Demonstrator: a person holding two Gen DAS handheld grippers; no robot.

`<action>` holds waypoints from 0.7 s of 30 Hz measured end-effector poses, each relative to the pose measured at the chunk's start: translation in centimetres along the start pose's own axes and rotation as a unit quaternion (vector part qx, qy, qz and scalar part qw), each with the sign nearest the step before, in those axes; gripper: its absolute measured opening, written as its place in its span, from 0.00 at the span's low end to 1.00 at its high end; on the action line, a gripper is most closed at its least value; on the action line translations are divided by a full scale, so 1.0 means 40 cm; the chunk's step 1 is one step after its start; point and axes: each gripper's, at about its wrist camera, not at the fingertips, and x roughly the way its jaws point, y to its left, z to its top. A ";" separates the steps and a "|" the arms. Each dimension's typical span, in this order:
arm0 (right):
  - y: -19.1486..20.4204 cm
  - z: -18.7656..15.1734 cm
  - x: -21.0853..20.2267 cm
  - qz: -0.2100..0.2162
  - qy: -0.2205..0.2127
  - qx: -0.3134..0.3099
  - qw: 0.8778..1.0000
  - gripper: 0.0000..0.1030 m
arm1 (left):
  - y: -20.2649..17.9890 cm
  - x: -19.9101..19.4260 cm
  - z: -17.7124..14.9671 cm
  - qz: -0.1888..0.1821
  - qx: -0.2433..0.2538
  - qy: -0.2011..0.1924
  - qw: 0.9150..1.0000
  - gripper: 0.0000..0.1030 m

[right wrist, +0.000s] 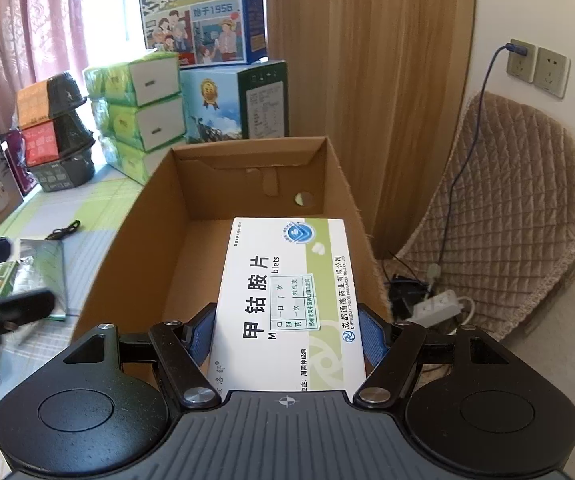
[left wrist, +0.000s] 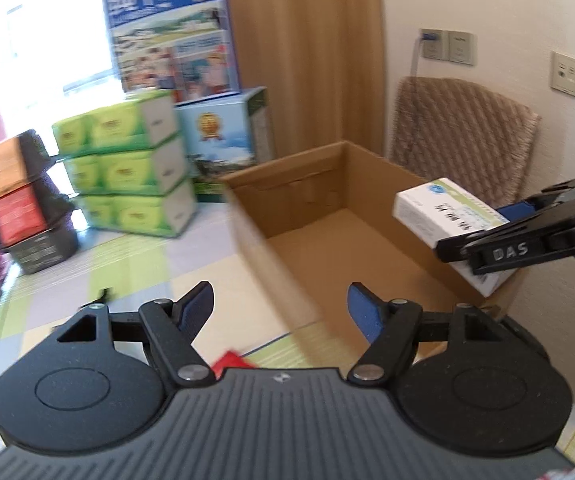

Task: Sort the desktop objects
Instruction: 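Carry the medicine box with the right tool into the cardboard box, then return the right tool and grasp the white-green ointment box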

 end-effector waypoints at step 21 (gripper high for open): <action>0.315 -0.019 -0.157 0.085 -0.098 -0.038 0.991 0.86 | 0.389 -0.299 -0.314 0.171 -0.103 0.029 0.979 0.89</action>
